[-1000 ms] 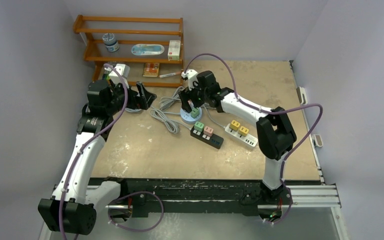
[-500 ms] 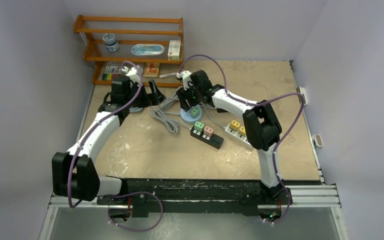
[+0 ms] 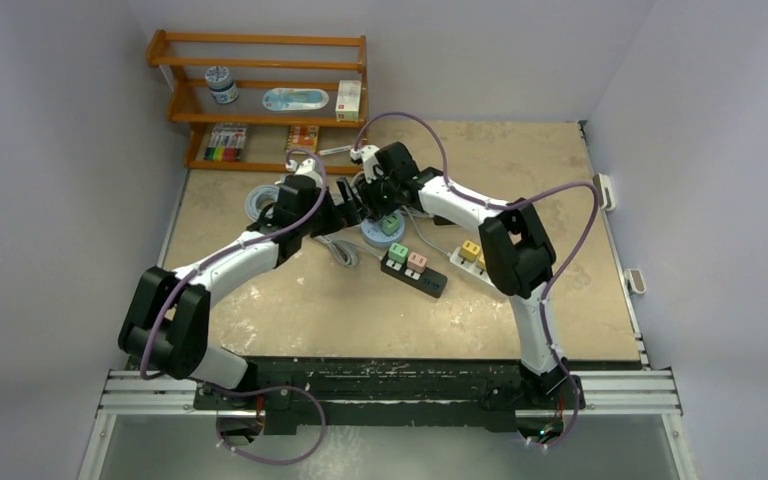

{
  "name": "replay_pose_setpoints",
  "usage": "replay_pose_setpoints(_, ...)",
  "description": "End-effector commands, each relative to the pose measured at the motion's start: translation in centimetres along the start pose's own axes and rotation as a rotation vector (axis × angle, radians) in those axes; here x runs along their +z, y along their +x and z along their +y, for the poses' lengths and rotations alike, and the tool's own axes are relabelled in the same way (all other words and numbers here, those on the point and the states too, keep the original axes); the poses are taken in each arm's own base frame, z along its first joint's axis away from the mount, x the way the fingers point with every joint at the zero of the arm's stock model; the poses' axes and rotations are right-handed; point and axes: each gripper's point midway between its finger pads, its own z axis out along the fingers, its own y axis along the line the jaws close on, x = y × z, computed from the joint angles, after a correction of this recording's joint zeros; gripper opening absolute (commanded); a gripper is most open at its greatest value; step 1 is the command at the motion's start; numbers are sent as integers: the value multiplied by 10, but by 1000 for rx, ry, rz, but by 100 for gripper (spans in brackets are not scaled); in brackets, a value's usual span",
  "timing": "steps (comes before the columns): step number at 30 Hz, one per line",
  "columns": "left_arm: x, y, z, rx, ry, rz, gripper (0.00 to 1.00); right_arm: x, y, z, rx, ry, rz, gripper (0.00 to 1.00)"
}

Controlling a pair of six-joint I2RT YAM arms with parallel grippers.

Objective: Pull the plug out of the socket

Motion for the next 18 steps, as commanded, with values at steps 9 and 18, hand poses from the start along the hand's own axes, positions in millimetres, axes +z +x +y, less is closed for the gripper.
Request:
replay_pose_setpoints(9,25,-22,-19,-110,43,-109,98,-90,-130,-16,115,-24,-349,0)
replay_pose_setpoints(18,36,-22,-21,-139,63,-111,99,-129,-158,18,64,-213,-492,0)
